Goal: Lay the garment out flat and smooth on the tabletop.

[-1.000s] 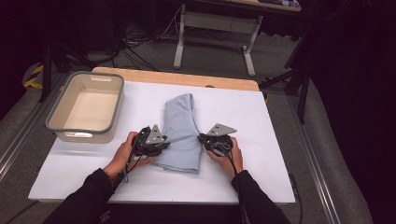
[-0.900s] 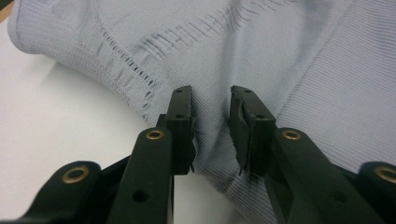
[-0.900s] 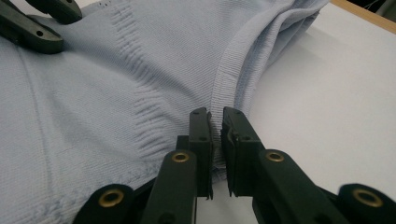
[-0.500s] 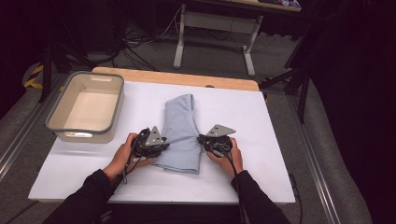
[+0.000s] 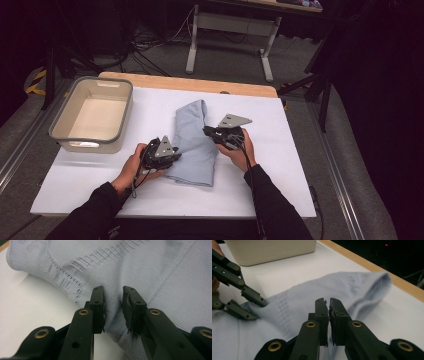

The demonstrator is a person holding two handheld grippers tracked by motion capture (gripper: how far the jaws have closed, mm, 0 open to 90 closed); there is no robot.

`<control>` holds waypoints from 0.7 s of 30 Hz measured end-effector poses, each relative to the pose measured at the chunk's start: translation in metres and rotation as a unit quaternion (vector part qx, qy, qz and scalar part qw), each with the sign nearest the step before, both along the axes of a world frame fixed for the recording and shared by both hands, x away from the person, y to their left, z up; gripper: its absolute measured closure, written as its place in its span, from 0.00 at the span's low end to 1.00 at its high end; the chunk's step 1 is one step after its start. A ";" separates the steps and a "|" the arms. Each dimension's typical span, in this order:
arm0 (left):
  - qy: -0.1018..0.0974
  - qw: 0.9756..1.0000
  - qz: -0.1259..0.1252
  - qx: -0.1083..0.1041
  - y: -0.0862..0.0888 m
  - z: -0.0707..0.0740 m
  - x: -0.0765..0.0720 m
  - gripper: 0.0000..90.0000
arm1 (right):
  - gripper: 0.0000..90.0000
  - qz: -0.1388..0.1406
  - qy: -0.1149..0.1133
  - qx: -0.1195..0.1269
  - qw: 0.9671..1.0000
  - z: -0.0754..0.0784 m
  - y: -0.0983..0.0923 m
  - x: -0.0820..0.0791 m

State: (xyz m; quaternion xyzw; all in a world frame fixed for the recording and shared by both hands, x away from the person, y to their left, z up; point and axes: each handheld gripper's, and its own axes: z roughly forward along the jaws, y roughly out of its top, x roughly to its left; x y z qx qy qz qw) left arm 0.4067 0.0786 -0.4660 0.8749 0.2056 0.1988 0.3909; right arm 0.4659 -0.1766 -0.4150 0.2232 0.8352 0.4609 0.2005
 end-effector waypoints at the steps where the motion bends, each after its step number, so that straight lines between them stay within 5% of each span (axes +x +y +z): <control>1: -0.001 1.000 0.000 0.000 0.000 0.000 0.000 0.79 | 0.94 0.007 -0.003 -0.011 1.000 0.001 0.007 0.004; 8: 0.006 1.000 0.001 -0.001 0.000 0.000 -0.001 0.80 | 0.94 0.033 0.038 -0.053 0.997 -0.016 0.031 0.036; 14: 0.004 1.000 0.001 0.008 -0.002 0.001 -0.002 0.81 | 0.95 0.014 0.073 -0.007 0.997 -0.039 0.017 0.063; 17: 0.001 1.000 0.000 0.008 -0.003 0.001 -0.002 0.81 | 0.97 0.004 0.079 -0.014 0.997 -0.046 0.015 0.068; 21: 0.000 1.000 0.000 0.008 -0.003 0.002 -0.002 0.81 | 0.97 -0.009 0.056 -0.053 0.997 -0.046 0.023 0.069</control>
